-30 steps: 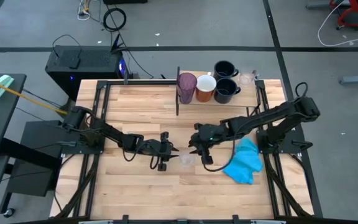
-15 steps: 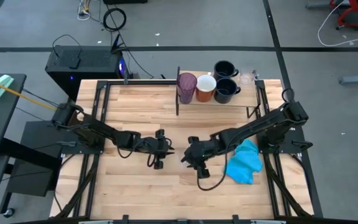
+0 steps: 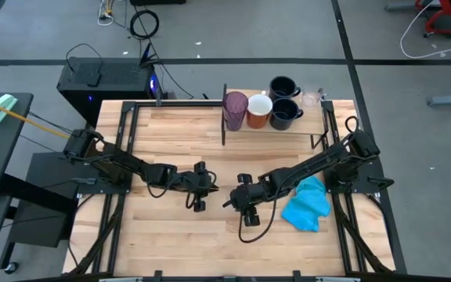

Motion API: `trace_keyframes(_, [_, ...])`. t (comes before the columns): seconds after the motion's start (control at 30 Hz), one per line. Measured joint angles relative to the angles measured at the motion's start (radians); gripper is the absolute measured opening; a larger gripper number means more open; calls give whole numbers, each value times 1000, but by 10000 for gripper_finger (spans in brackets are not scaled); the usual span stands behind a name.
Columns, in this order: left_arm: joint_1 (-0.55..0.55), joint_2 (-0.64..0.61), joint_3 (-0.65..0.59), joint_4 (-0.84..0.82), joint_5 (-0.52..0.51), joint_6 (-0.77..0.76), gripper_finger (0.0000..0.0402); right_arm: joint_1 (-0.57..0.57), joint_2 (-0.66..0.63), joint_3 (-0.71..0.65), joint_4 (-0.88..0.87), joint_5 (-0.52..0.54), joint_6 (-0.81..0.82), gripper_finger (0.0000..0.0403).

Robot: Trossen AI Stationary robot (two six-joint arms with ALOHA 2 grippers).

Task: Stack small to large cups/mugs on shelf
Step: Put the transparent mug on the shelf

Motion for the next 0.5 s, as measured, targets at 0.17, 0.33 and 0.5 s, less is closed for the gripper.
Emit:
trace_keyframes(0.17, [0, 0, 0, -12, 0, -1, 41, 6, 21, 0, -18, 35, -3, 202])
trace_keyframes(0.33, [0, 0, 0, -19, 0, -7, 35, 5, 53, 0, -4, 36, -28, 199])
trace_keyframes(0.5, [0, 0, 0, -19, 0, -15, 28, -2, 67, 0, 6, 40, -42, 181])
